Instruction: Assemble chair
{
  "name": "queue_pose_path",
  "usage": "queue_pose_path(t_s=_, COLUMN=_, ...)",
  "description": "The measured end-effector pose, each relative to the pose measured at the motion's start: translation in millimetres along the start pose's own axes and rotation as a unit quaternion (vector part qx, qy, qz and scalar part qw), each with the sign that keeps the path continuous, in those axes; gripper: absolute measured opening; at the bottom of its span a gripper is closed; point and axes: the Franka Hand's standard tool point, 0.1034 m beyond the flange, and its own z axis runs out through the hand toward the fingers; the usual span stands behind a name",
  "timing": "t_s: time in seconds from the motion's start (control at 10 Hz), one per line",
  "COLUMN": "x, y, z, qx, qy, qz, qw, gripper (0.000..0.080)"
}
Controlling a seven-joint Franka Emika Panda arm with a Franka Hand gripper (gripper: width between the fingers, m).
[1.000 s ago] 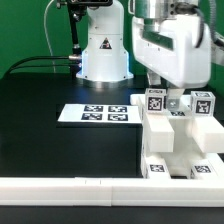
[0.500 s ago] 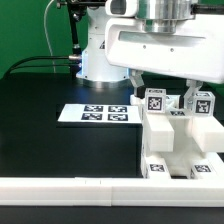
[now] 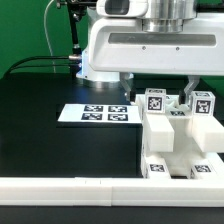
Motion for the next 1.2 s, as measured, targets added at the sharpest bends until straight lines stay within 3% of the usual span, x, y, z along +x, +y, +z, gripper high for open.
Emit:
queue_pose_path(t_s=0.1, x=0.2, y=0.2, z=0.0, qx=0.0, qy=0.001, qz=0.008, qw=1.0, gripper=0.0396)
queue_pose_path(t_s=0.2, x=0.2, y=0.3, z=0.0, qx=0.0, qy=0.001, qz=0.019, qw=1.0, gripper=0.0396)
queue_pose_path(t_s=0.3, x=0.4, y=1.0, z=0.0, qx=0.0, qy=0.001, qz=0.056, qw=0.998, gripper=0.0277)
queue_pose_path(t_s=0.6, x=0.4, y=0.5, z=0.0, qx=0.0, qy=0.001, qz=0.176, qw=0.984, gripper=0.0277)
queue_pose_path(t_s=0.8, x=0.8, y=-0.1, z=0.0, qx=0.002, qy=0.002, qz=0.308, qw=0.951, gripper=0.0277)
queue_pose_path(t_s=0.9, x=1.0, y=0.8, z=0.8, qx=0.011, qy=-0.003, qz=0.385, qw=0.923, gripper=0.0277)
queue_pose_path(t_s=1.2, x=2.6, y=-0.1, z=0.7, qx=0.016, qy=-0.004, qz=0.526, qw=0.851, gripper=0.0278)
